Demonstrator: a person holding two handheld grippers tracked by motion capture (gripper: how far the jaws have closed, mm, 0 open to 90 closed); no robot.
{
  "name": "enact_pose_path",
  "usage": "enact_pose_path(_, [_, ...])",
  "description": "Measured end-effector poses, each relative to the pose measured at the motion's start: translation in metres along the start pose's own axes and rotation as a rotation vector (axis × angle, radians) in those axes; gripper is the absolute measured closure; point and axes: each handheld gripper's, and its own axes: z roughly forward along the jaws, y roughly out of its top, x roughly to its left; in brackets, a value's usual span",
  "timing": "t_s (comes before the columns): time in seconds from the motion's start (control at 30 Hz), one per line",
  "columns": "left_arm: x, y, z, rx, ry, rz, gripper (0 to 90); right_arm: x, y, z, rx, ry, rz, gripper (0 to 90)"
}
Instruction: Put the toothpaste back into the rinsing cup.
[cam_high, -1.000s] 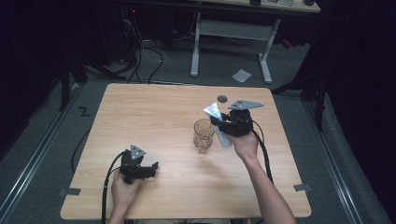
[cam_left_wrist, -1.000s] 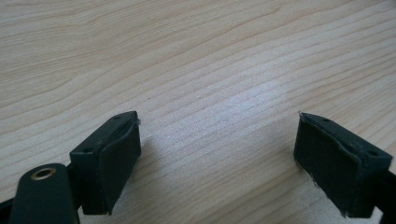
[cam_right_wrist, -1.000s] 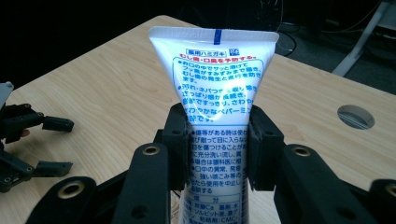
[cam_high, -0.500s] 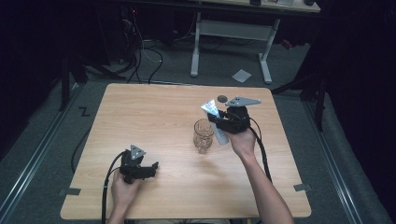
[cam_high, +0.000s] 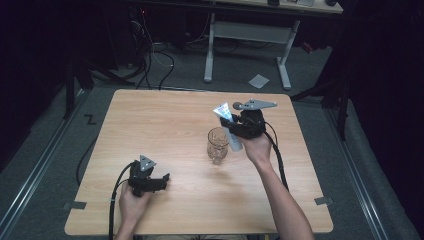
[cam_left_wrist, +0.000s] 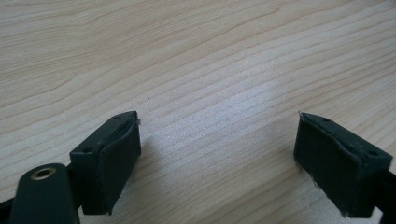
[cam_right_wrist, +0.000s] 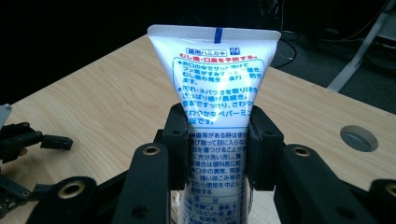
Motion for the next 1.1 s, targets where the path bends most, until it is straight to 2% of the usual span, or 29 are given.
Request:
enact_pose_path(0.57, [0.000,0.000,0.000,0.000,0.000,-0.001,15.0,-0.002,0.004,0.010,-0.003,-0.017,0.004,66.2])
enact_pose_path(0.8, [0.000,0.000,0.000,0.000,0.000,-0.001,15.0,-0.004,0.006,0.014,-0.007,-0.025,0.020,66.1])
enact_pose_path(1.1, [0.000,0.000,0.000,0.000,0.000,-0.001,15.0,-0.003,0.010,0.021,-0.014,-0.023,0.014,66.0])
